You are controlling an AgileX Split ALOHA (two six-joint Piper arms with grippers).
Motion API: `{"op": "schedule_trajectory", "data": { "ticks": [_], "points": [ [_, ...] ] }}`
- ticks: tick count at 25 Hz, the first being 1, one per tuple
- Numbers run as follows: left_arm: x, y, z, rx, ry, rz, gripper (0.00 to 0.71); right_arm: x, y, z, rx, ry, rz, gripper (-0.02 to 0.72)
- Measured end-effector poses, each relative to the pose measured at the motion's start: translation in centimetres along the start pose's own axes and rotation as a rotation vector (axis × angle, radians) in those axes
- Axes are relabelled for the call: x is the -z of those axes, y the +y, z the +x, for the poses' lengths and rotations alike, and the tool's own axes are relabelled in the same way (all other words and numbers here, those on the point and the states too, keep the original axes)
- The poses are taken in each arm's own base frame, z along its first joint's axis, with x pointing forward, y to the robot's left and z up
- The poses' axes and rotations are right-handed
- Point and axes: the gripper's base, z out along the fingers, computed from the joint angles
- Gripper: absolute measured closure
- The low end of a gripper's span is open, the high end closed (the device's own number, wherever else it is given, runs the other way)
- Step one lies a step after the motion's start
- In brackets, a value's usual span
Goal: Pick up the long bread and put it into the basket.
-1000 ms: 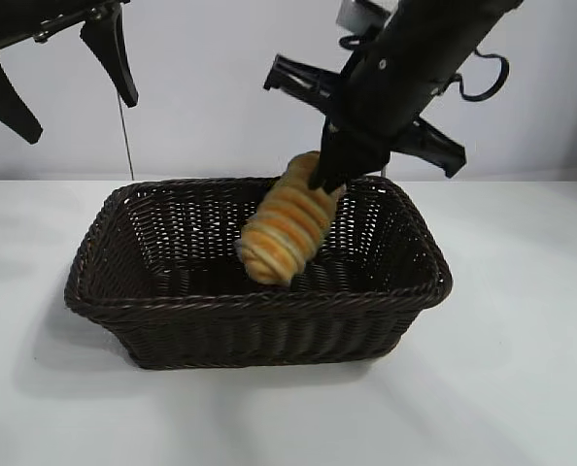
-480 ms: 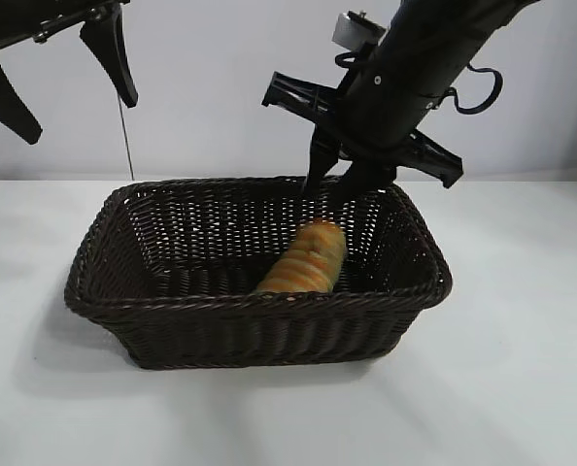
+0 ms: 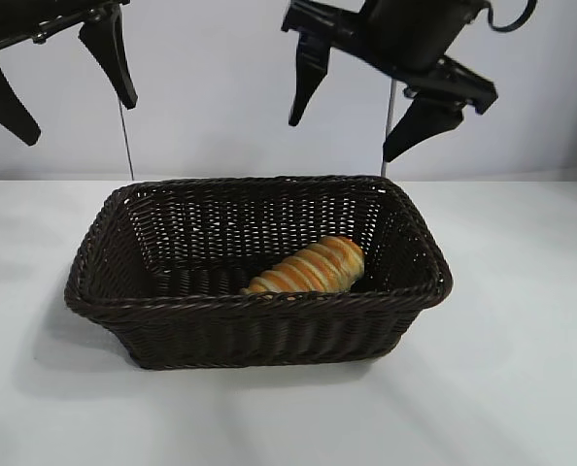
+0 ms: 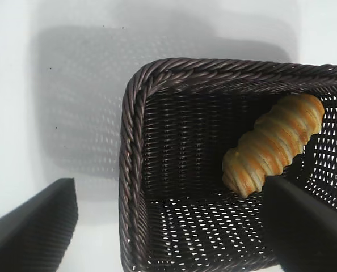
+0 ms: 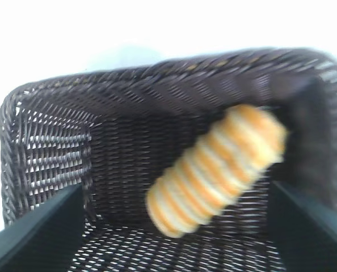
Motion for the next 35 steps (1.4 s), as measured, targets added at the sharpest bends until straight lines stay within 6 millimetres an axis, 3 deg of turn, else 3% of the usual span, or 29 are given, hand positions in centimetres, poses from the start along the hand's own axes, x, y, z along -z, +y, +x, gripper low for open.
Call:
{"op": "schedule_trajectory", "data": {
  "ticks": [6,35],
  "points": [
    [0.0,0.0,0.1,0.0,0.008,-0.002,0.076,0.9,-2.1,-0.2,0.003,0.04,0.049,0.059],
    [0.0,0.0,0.1,0.0,0.01,-0.002,0.076,0.9,-2.5,0.1,0.03,0.065,0.082,0.059]
  ]
}}
